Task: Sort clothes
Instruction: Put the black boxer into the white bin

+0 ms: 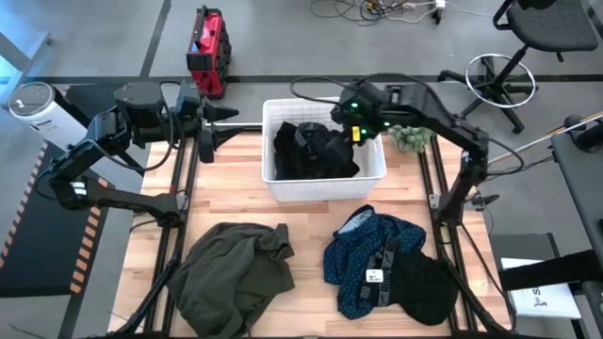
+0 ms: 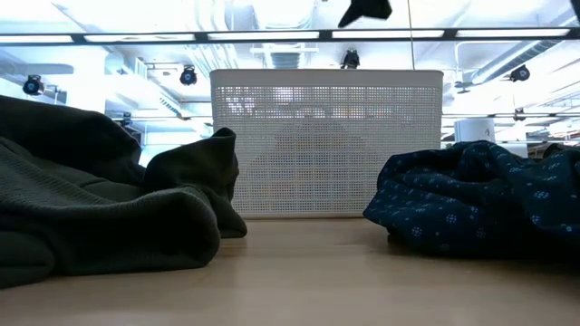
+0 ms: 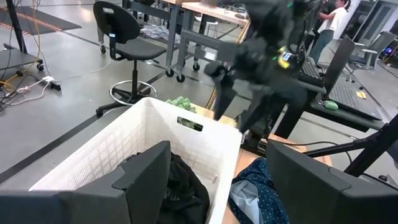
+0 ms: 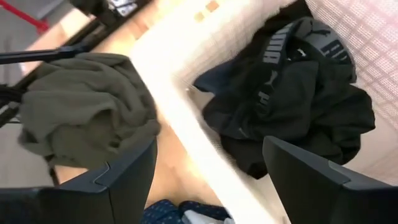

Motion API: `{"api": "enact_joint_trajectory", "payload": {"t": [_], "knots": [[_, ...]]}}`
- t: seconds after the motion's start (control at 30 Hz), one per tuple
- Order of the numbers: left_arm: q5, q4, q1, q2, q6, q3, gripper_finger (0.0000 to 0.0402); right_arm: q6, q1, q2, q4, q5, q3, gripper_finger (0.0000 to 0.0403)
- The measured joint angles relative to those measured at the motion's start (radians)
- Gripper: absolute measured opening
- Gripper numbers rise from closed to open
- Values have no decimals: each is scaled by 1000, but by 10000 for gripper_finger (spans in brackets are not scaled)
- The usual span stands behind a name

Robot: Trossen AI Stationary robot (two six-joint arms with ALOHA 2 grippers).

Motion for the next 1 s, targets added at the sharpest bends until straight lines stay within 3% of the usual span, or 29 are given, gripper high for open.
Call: {"api": "enact_joint_trajectory", "payload": {"t": [0.77, 1.0], "knots": [[0, -1, 0, 0, 0, 0, 264, 328, 448, -50, -14, 3, -2, 307], [0, -3, 0, -1, 1, 0, 263, 424, 544, -50, -43, 70, -25, 295]]}}
